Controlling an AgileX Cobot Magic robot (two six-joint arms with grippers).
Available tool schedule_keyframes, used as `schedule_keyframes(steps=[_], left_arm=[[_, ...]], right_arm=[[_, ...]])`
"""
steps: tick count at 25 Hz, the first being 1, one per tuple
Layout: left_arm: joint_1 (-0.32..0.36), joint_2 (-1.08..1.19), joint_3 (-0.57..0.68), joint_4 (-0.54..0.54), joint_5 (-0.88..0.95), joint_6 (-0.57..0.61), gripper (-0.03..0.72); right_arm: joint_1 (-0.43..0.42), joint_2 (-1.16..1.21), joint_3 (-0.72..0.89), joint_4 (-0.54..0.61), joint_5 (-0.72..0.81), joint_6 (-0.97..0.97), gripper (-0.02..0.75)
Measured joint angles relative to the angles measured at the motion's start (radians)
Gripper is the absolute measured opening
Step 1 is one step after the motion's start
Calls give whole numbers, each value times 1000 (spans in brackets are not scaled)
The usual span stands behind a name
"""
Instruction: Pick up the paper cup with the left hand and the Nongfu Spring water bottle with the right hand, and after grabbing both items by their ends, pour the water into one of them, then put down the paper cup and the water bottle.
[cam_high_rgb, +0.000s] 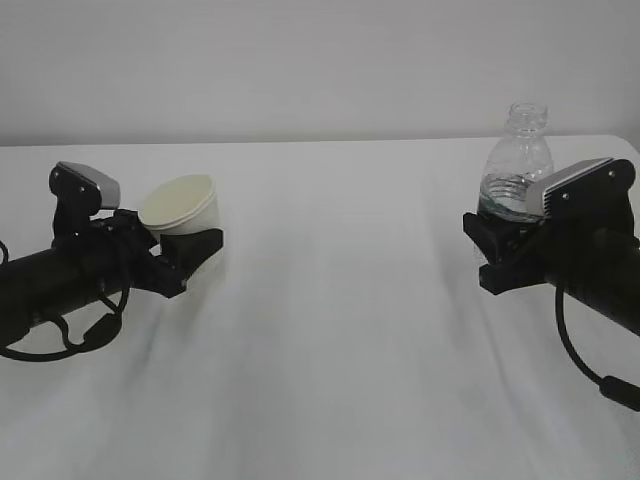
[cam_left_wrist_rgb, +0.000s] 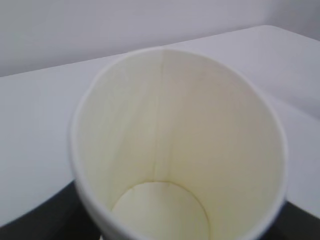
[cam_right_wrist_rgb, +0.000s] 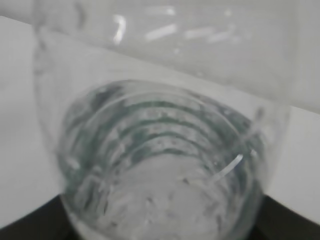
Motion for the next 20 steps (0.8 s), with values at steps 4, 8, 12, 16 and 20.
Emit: schedule_keyframes(steps=[4, 8, 12, 16, 20], left_arm=[[0, -26, 0, 101, 0, -44, 480], [0, -37, 0, 209, -2, -86, 480], [0, -41, 0, 322, -2, -131, 480], [0, -41, 0, 426, -2, -153, 480], [-6, -41, 0, 496, -2, -163, 480]], right_arm=[[0, 0, 0, -10, 0, 0, 427], [0, 0, 0, -32, 0, 0, 427], [0, 0, 0, -49, 0, 0, 427], [0, 0, 0, -87, 0, 0, 427], [0, 0, 0, -143, 0, 0, 427]])
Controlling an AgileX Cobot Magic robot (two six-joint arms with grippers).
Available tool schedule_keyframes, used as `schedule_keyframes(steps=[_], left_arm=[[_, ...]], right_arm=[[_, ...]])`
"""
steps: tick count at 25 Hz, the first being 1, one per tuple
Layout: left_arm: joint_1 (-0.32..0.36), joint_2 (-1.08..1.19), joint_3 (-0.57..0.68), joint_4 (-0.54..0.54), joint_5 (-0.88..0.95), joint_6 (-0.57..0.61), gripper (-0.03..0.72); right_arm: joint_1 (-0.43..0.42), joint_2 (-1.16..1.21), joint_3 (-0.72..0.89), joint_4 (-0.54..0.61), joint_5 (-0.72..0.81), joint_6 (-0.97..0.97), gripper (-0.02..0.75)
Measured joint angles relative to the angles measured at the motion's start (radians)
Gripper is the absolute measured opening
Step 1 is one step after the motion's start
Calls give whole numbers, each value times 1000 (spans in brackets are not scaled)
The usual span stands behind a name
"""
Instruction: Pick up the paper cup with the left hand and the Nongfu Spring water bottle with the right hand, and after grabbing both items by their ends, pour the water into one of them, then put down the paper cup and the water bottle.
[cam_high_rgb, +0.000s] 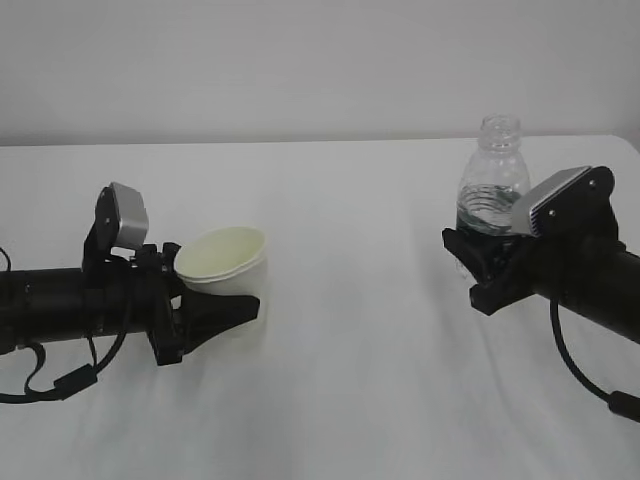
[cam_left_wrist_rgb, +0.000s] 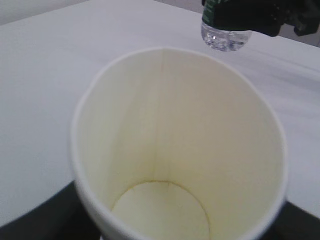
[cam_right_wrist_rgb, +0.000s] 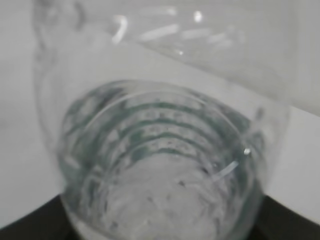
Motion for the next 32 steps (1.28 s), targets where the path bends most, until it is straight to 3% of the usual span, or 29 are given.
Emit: schedule_keyframes(steps=[4, 17, 27, 32], left_arm=[[-25, 0, 0, 47, 0, -2, 480], [-175, 0, 0, 55, 0, -2, 480], [-283, 0, -6, -9, -2, 48, 480], [-295, 0, -6, -29, -2, 70, 480]], right_arm=[[0, 0, 0, -64, 0, 0, 427], [0, 0, 0, -231, 0, 0, 427], [0, 0, 0, -281, 0, 0, 427], [25, 0, 0, -297, 0, -17, 427]])
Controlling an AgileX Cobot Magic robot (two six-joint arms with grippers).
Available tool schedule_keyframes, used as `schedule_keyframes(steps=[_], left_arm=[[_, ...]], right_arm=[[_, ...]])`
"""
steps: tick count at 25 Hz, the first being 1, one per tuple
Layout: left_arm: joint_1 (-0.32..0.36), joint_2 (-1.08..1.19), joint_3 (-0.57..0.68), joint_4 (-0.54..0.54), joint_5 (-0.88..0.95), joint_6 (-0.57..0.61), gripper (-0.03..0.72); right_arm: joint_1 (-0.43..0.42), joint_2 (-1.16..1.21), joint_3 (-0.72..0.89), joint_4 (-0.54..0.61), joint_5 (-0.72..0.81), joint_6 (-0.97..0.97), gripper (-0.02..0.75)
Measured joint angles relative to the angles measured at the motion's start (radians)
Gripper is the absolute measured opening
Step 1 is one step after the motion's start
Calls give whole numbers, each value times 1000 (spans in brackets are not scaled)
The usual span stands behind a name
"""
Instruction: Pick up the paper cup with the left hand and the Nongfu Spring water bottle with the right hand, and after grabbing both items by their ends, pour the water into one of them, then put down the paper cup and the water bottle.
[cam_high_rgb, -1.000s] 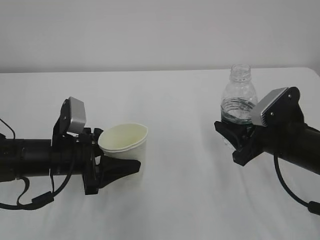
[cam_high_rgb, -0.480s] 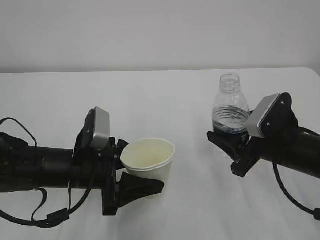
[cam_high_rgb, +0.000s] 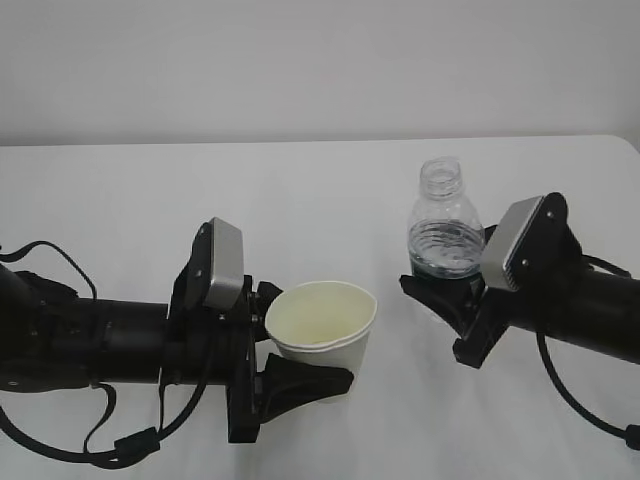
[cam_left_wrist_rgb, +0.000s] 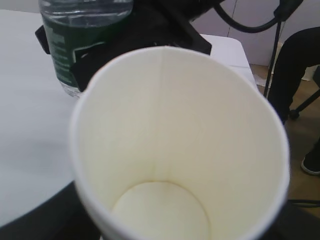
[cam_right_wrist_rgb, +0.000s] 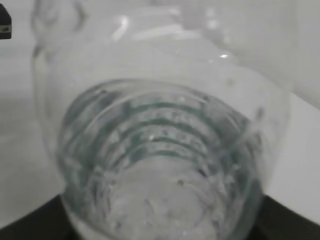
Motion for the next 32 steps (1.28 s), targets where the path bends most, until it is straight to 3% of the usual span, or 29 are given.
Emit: schedule_keyframes(steps=[6, 14, 23, 32], left_arm=[[-5, 0, 0, 1, 0, 2, 480], [-6, 0, 0, 30, 0, 2, 480], [-6, 0, 0, 34, 0, 2, 480], [-6, 0, 0, 62, 0, 2, 480]], right_arm=[[53, 0, -36, -9, 52, -19, 427], [62, 0, -76, -34, 68, -71, 427], [71, 0, -90, -54, 68, -242, 427], [107, 0, -112, -1, 68, -392, 427]])
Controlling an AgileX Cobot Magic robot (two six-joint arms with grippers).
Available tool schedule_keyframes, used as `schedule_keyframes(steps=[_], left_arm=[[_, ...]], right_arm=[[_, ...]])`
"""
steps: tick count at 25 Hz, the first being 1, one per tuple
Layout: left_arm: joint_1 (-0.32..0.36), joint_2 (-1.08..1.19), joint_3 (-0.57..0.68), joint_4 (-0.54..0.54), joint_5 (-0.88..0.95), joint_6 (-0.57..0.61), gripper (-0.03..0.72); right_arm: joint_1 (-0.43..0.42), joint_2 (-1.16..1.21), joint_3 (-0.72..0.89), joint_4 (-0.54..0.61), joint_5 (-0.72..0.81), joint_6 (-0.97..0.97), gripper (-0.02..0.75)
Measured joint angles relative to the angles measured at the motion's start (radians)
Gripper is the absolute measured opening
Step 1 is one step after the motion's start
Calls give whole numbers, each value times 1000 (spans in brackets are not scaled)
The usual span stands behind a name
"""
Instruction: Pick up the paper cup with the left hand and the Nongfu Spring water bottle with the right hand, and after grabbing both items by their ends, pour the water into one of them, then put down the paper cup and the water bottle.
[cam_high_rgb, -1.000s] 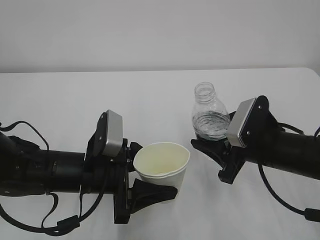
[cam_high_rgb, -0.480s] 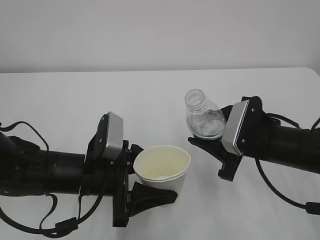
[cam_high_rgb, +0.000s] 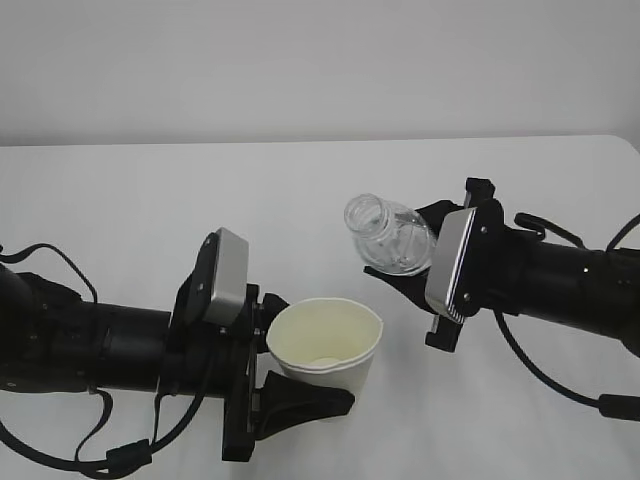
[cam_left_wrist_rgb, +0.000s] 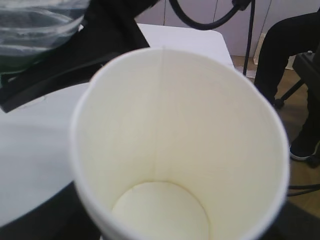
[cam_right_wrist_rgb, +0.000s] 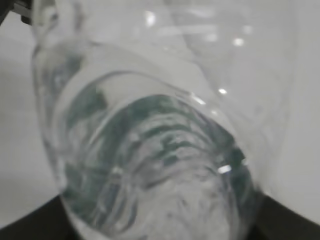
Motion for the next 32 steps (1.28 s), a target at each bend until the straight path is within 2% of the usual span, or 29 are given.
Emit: schedule_keyframes(steps=[16, 32], left_arm=[[0, 0, 0, 11, 0, 0, 479], [0, 0, 0, 12, 0, 0, 477]], right_arm=[[0, 0, 0, 123, -52, -280, 426], [0, 0, 0, 156, -121, -479, 426]])
